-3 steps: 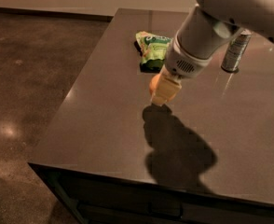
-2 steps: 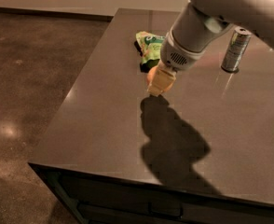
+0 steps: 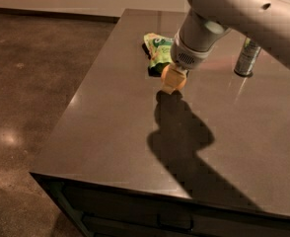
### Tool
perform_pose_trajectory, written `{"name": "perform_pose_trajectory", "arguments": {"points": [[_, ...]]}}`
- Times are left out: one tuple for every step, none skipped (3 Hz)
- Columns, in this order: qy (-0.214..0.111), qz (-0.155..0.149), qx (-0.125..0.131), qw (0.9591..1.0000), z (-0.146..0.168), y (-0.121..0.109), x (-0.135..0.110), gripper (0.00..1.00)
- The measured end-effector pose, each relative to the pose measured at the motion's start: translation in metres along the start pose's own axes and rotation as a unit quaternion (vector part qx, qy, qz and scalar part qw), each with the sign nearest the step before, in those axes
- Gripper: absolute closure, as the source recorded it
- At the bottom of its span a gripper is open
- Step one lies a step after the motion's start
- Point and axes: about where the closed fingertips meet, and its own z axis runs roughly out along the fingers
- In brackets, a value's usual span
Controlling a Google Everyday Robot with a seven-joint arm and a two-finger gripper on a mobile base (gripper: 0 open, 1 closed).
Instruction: Move orange near green rice chip bag
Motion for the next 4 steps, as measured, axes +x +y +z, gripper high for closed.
{"name": "perform_pose_trajectory", "arguments": {"points": [[0.008, 0.008, 0.018, 0.9998, 0.007, -0.022, 0.007, 1.00], [0.012, 0.020, 0.022, 0.9995, 0.013, -0.039, 0.012, 0.92], [0.024, 0.022, 0.016, 0.9994, 0.021, -0.045, 0.015, 0.74], [0.044, 0.026, 0.007, 0.9987, 0.027, -0.050, 0.024, 0.51]]}}
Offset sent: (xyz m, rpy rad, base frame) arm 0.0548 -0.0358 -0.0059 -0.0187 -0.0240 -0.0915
